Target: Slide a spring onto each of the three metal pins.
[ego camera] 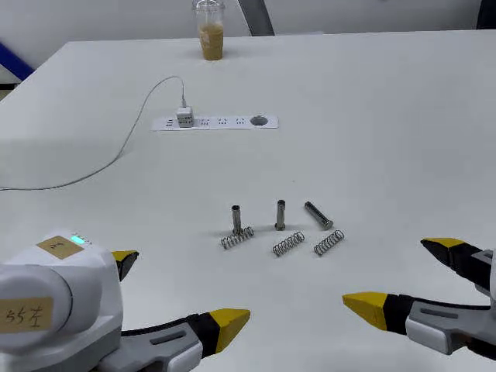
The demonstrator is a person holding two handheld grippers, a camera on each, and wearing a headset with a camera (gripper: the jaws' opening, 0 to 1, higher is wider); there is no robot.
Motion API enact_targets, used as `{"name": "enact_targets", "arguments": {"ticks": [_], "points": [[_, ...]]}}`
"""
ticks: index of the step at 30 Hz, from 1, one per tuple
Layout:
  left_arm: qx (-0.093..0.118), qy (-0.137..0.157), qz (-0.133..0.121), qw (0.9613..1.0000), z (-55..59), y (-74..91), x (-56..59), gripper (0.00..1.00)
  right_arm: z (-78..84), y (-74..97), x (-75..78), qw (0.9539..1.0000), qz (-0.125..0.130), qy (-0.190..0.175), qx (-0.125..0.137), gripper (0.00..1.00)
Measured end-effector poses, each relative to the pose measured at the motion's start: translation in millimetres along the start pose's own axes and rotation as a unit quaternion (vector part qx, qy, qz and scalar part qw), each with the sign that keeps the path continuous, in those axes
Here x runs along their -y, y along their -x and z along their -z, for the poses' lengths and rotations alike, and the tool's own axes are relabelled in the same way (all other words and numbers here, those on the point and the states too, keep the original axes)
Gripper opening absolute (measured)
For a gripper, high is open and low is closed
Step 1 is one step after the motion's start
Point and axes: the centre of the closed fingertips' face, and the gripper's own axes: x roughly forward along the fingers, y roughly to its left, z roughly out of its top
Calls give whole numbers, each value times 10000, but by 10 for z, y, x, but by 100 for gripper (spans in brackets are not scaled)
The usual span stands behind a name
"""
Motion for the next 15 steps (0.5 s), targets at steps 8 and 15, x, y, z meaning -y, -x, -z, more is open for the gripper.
{"name": "enact_targets", "arguments": {"ticks": [8, 15], "points": [[11, 28, -11, 10000, -8, -5, -10, 93, -134, -167, 69, 10000, -28, 47, 12, 75], [13, 46, 8, 10000, -19, -26, 4, 92, -218, -356, 196, 10000, 14, -1, 15, 61]]}}
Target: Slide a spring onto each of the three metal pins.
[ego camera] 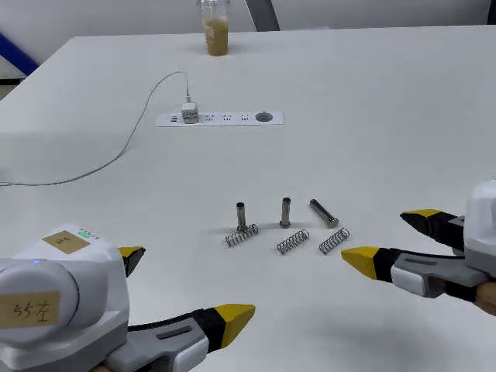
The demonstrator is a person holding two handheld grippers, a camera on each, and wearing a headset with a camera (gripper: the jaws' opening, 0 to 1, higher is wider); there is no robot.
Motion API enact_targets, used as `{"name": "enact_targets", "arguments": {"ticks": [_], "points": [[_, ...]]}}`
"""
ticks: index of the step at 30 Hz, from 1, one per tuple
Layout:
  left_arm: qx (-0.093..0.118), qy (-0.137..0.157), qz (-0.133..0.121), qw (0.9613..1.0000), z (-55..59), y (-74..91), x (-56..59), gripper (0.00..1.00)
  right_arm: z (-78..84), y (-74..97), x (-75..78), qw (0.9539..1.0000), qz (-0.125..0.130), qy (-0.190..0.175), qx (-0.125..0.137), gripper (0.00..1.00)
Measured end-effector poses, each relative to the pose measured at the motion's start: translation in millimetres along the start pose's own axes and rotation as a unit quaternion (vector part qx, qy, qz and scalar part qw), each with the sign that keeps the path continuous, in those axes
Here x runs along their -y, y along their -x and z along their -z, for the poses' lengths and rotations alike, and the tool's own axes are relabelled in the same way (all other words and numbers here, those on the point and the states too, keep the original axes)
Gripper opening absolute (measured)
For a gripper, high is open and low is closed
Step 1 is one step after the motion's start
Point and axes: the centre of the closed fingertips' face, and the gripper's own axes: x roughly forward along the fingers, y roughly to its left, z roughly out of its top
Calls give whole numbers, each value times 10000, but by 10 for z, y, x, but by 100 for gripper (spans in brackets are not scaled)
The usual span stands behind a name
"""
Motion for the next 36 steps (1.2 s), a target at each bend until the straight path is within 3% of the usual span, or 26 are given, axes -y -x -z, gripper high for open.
{"name": "enact_targets", "arguments": {"ticks": [4, 13, 25, 36], "points": [[0, -39, -8, 10000, -1, -21, 9, 90, -60, -129, 92, 10000, 35, -45, 17, 53], [-37, -65, -18, 10000, 28, -60, 13, 89, -89, -386, 178, 9999, 14, -50, -106, 45], [-8, -86, 0, 10000, 28, -91, 14, 87, -71, -699, 198, 9997, -61, 16, -234, 32], [-45, -129, -18, 9999, 44, -97, 2, 86, -42, -973, 226, 9994, -68, -72, -335, 28]]}}
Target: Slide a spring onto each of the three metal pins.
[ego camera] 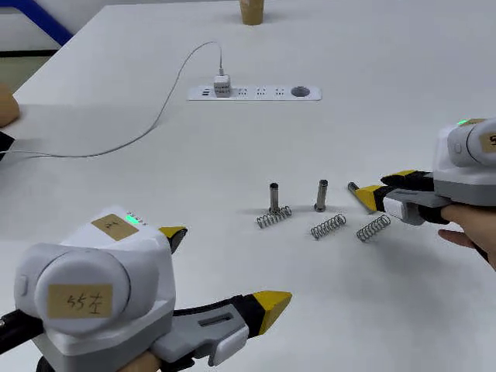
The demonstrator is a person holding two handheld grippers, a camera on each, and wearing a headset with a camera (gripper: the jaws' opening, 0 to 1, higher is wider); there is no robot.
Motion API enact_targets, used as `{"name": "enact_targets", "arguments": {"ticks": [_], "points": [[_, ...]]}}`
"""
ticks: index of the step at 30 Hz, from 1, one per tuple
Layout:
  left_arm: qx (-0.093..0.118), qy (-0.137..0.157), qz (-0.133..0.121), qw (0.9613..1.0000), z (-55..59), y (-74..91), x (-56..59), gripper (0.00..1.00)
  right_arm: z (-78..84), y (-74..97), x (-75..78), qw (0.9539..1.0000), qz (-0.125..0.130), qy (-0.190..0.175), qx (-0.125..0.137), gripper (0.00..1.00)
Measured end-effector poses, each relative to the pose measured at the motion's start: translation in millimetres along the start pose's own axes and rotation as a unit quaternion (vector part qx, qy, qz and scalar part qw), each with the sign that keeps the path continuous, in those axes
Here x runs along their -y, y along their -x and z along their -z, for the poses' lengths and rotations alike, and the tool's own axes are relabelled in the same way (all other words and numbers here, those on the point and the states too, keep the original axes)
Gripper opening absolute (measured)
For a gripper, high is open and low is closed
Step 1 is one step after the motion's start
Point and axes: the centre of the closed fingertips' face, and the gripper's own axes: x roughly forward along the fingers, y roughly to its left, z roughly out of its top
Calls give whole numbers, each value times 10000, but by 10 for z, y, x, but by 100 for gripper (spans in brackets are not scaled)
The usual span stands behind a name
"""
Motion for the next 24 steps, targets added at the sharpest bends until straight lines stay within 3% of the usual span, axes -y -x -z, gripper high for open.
{"name": "enact_targets", "arguments": {"ticks": [6, 24], "points": [[17, 4, -25, 10000, 2, 2, -23, 86, -7, -124, 32, 9999, 83, 94, -3, 24], [1, -16, 30, 10000, 7, -26, -18, 85, 100, -446, 123, 9994, 244, -134, -205, 16]]}}
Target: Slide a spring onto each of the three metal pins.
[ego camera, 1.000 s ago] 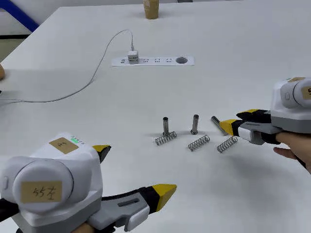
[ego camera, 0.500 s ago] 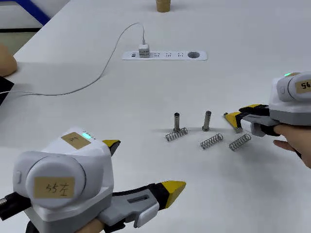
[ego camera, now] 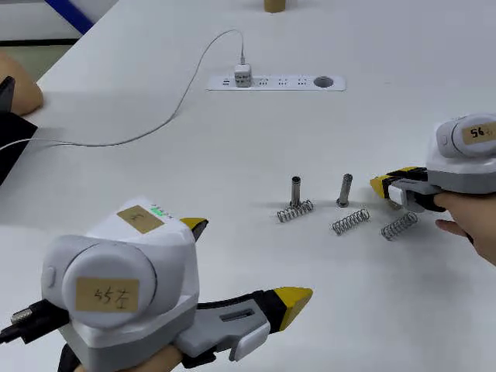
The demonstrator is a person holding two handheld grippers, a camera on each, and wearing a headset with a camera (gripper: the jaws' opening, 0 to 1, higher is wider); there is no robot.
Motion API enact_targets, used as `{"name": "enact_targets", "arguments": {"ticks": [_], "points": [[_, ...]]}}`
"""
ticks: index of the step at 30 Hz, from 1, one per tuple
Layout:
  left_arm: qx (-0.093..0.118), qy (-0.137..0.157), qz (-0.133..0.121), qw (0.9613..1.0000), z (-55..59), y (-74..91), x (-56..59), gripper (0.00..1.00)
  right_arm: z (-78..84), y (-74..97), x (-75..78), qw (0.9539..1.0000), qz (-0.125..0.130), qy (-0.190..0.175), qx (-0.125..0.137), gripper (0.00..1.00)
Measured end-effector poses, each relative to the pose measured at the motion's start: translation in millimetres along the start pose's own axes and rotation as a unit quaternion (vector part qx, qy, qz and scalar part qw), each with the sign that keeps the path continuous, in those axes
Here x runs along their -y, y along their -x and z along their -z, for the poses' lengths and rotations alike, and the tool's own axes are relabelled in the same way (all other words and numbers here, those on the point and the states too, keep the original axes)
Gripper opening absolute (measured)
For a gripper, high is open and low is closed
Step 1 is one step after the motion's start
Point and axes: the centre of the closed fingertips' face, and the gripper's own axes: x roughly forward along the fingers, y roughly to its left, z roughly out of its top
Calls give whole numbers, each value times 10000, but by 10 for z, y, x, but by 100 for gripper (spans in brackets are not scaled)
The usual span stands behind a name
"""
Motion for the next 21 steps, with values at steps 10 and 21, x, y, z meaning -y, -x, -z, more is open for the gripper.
{"name": "enact_targets", "arguments": {"ticks": [10, 21], "points": [[1, 29, 25, 10000, 11, -1, 5, 84, 29, -78, -7, 9999, -15, 96, -133, 11], [6, 22, 17, 10000, 7, 8, -5, 84, 47, -68, 31, 9995, 21, -237, -228, 9]]}}
